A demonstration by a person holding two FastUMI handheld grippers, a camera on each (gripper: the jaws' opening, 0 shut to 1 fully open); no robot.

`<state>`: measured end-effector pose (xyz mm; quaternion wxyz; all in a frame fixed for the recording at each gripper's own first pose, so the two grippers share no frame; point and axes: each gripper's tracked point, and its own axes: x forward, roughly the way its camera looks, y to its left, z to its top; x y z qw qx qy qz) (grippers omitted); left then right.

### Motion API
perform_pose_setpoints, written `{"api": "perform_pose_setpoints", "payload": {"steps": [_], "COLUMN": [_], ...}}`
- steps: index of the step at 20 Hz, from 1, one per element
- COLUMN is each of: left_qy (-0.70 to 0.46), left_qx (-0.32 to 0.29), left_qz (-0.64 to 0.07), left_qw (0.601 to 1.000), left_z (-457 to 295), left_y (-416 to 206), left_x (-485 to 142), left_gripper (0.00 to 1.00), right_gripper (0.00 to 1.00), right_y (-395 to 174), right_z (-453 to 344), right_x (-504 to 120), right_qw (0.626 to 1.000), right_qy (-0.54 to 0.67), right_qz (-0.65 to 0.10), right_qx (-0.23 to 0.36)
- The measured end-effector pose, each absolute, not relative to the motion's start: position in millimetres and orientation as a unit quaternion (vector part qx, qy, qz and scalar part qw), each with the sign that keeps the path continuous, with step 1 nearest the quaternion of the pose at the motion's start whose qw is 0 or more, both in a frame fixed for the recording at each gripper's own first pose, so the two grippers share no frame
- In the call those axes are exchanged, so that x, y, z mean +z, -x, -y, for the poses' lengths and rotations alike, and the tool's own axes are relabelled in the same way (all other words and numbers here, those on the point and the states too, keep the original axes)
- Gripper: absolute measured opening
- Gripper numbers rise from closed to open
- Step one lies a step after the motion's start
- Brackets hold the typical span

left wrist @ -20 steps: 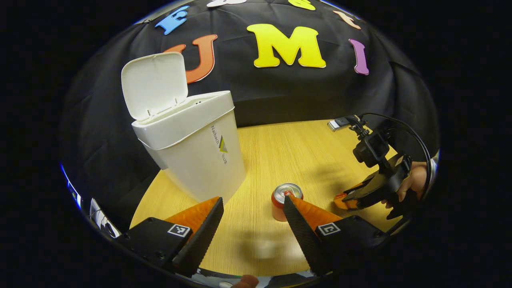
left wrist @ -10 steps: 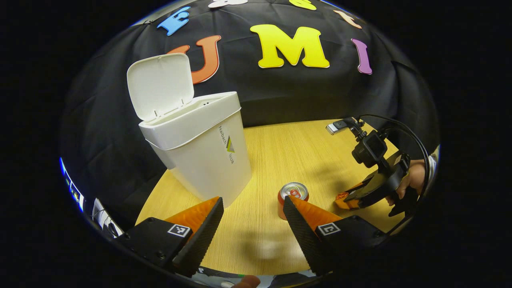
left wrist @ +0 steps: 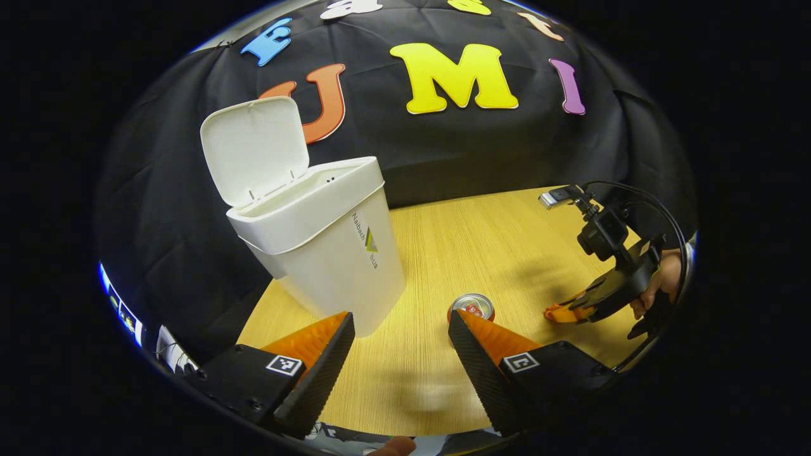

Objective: Press the lid of the desktop garbage bin to open it, pick up the crumpled paper on the desktop and throw it into the bin, then pick up the pop can on the desktop and drop it into the bin, and finally close the garbage bin lid.

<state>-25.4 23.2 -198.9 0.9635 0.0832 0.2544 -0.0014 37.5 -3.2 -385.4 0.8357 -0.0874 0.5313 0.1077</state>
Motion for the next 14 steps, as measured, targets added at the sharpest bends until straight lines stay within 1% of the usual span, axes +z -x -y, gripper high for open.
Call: {"api": "perform_pose_setpoints", "payload": {"steps": [2,5,8,14], "left_qy": [-0.077,-0.076,-0.083,-0.077], "left_qx": [-0.014,-0.037,-0.045,-0.067], "left_qz": [-0.256,-0.26,-0.257,-0.249], "left_qw": [0.964,0.962,0.962,0.963], "left_z": [-16.8,-8.0,-5.7,-3.9], "left_y": [25.5,23.6,23.1,29.1], "left_x": [-201.6,-205.5,-208.8,-212.5], "left_gripper": [0.98,0.98,0.98,0.99], "right_gripper": [0.13,0.13,0.13,0.13], "right_y": [-34.9,-38.6,-41.2,-58.6], "right_z": [12.6,13.7,10.8,-36.0], "right_x": [-363.2,-320.3,-274.7,-183.3], "right_qw": [0.843,0.859,0.873,0.892], "right_qy": [0.089,0.103,0.13,0.116], "right_qz": [-0.519,-0.485,-0.447,-0.397], "right_qx": [0.107,0.125,0.143,0.183]}}
